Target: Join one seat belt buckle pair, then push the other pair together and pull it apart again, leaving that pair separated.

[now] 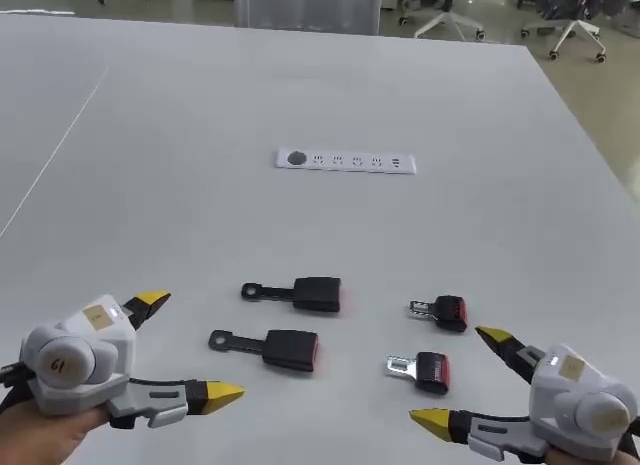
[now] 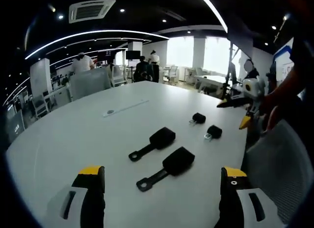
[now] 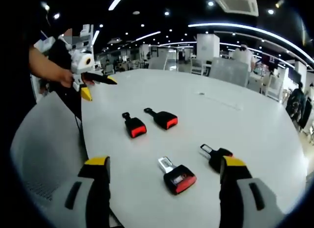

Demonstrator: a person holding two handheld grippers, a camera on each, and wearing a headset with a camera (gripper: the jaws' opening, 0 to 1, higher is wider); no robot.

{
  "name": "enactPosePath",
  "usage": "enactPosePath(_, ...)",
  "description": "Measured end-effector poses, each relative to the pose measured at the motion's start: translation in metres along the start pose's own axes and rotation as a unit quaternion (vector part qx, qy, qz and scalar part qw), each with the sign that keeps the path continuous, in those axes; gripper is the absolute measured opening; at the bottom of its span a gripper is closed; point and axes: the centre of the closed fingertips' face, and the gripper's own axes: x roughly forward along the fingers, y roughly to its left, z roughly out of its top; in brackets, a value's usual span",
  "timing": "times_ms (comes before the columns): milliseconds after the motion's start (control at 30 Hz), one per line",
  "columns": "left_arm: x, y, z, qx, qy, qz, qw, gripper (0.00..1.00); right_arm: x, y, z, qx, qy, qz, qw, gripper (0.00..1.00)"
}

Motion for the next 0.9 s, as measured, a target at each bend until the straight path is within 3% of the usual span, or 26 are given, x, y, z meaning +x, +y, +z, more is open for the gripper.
enactPosePath(900, 0.011, -0.003, 0.001, 0.019, 0.012, -0.018, 0.9996, 1.00, -0.003, -0.004, -0.006, 0.001, 0.008, 0.009, 0.9999, 0.94)
